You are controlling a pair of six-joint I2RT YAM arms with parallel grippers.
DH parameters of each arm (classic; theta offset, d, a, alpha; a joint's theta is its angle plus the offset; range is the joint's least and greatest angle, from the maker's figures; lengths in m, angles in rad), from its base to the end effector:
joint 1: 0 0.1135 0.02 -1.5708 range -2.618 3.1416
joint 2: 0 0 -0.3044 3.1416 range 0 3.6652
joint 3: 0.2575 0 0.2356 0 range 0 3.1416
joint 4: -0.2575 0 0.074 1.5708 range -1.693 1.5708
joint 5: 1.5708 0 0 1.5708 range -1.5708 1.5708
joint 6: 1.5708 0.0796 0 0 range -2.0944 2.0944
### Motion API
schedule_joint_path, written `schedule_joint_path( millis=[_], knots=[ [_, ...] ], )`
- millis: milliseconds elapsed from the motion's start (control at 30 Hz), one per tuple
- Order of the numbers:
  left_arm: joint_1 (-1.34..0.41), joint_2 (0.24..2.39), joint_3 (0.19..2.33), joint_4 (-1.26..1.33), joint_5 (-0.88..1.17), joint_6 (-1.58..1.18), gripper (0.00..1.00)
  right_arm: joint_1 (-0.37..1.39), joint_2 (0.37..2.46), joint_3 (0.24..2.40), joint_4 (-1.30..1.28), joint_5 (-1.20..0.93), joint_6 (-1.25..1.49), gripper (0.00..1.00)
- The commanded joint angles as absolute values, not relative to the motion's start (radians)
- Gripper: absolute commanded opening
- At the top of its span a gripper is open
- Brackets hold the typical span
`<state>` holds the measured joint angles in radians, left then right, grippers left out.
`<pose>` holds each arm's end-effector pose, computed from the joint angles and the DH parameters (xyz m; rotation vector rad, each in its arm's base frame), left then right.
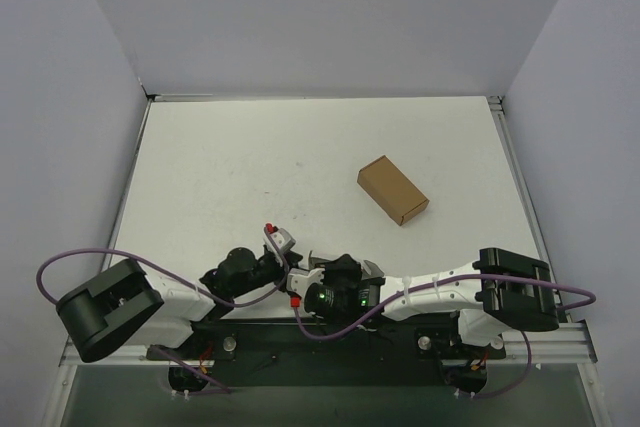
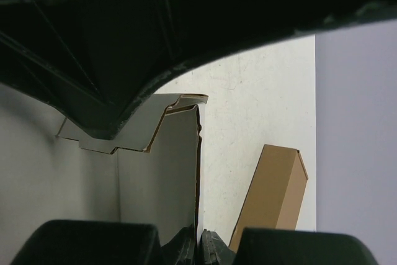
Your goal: Fold the paper box
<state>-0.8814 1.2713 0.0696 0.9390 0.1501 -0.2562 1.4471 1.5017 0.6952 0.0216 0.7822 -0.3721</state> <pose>0.1281 -0.1741 0.1739 0.7000 1.8037 -0.9199 0.0917 0.2831 0.2020 -1.4230 1.5575 -0.2953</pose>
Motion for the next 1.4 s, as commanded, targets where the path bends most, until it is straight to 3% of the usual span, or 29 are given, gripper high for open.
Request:
schedule_joint_path(
  millis=[0, 600, 800, 967, 1367],
  knots=[
    [-0.893, 1.313, 0.104, 1.049, 0.121, -0.196, 0.67, 1.451, 1.511, 0.715, 0.034, 0.716, -0.339, 0.0],
    [-0.928, 1.517, 0.121, 1.327, -0.04, -0.17, 0.66, 1.451, 1.503, 0.713, 0.025, 0.693, -0.33, 0.0],
    [-0.936, 1.578, 0.129, 1.391, -0.092, -0.156, 0.61, 1.451, 1.5, 0.712, 0.023, 0.687, -0.327, 0.0],
    [-0.936, 1.608, 0.133, 1.416, -0.112, -0.138, 0.66, 1.451, 1.493, 0.707, 0.025, 0.67, -0.325, 0.0],
    [-0.936, 1.634, 0.167, 1.431, -0.064, -0.091, 0.66, 1.451, 1.49, 0.707, 0.02, 0.657, -0.325, 0.0]
  ],
)
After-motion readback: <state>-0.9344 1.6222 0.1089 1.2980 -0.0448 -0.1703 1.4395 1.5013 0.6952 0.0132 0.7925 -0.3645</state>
